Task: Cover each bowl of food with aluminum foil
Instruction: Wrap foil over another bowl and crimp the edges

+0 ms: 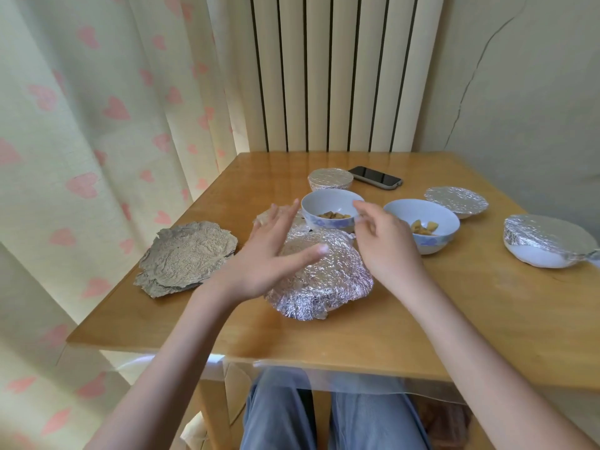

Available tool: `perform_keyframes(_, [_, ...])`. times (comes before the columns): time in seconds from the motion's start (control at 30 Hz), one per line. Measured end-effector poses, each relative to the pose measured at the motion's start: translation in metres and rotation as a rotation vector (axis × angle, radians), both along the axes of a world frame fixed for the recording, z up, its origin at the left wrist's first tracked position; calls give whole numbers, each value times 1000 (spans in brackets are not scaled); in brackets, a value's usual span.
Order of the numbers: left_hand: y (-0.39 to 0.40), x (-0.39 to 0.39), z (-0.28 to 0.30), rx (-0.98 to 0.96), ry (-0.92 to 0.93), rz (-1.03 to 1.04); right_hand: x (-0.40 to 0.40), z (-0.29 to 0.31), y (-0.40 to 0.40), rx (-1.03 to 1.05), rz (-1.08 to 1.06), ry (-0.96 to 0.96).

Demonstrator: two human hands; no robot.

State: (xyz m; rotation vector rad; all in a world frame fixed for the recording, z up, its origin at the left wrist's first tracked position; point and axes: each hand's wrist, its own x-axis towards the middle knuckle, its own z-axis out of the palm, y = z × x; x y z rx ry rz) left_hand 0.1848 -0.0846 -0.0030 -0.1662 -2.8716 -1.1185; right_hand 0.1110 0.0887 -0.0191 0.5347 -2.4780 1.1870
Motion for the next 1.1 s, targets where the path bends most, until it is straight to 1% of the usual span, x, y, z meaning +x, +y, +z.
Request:
perform_keyframes(0.07, [9, -6, -3, -163, -41, -46, -2, 6, -16, 131, 70, 27])
perform_keyframes(0.1, [13, -11, -9, -254, -34, -72, -3, 4, -24, 197, 110, 17])
perform_keyframes(0.13, [15, -15, -14, -314, -19, -81, -2, 1, -28, 249, 142, -4])
perform_keyframes(0.17, [15, -18, -19, -331, -10, -72, -2, -4, -31, 280, 157, -25])
perform_keyframes(0.27, [16, -20, -26, -313, 20, -30, -2, -14, -30, 292, 135, -41])
perform_keyframes(0.5, [18, -24, -31, -383, 25, -7, -6, -20, -32, 271, 91, -91])
perform_keyframes(0.63, [19, -26, -31, -414, 17, 2, -7, -22, -32, 207, 82, -142])
perform_keyframes(0.73, [19, -26, -30, -432, -5, 1, -10, -26, -31, 103, 17, -179])
perform_keyframes(0.8, [19, -25, -29, -439, -23, 0, -12, -29, -30, 74, -33, -206])
perform_keyframes(1.0, [18, -25, -29, -450, -29, -5, -14, -33, -28, 154, -81, -318])
perform_keyframes(1.1, [19, -25, -30, -441, -12, -1, -16, -34, -28, 191, -100, -322])
